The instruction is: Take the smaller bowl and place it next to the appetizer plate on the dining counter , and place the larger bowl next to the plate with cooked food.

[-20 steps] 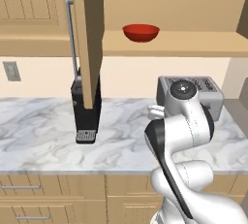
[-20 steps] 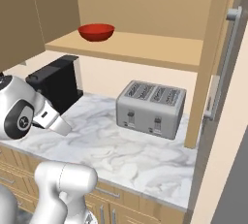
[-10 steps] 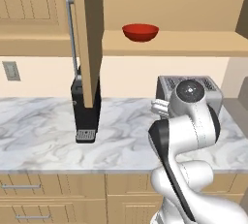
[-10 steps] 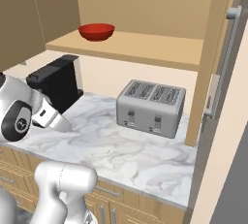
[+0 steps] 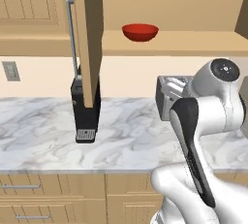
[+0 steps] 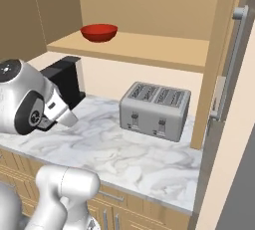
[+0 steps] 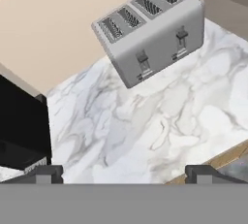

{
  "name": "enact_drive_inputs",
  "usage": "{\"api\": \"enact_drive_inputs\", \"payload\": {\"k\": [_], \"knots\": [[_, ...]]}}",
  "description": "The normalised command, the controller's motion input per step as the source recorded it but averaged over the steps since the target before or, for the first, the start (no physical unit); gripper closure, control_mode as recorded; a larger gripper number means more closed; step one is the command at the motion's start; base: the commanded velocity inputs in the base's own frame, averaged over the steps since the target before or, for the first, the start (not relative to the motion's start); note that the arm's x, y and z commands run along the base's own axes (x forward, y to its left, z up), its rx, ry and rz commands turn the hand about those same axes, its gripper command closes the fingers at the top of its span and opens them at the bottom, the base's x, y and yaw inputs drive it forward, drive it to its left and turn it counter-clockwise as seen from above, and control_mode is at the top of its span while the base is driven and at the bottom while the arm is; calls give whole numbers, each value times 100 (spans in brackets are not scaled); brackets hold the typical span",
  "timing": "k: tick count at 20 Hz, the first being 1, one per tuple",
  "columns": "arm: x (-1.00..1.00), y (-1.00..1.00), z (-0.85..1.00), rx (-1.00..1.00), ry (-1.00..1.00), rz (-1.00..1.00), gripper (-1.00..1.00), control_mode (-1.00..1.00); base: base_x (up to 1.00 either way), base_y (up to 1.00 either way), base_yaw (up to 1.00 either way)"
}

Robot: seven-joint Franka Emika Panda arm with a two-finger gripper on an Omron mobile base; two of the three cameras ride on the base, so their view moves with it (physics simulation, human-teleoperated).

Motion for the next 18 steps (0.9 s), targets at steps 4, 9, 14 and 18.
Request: {"api": "enact_drive_inputs", "payload": {"k": [4,9,14,18], "knots": [[-1,-4,71,26,0,0,-100,-100,0,0,0],[4,0,41,19,-26,0,-100,-100,0,0,0],[0,0,41,16,-46,2,-100,-100,0,0,0],[0,0,34,6,-25,0,-100,-100,0,0,0]]}}
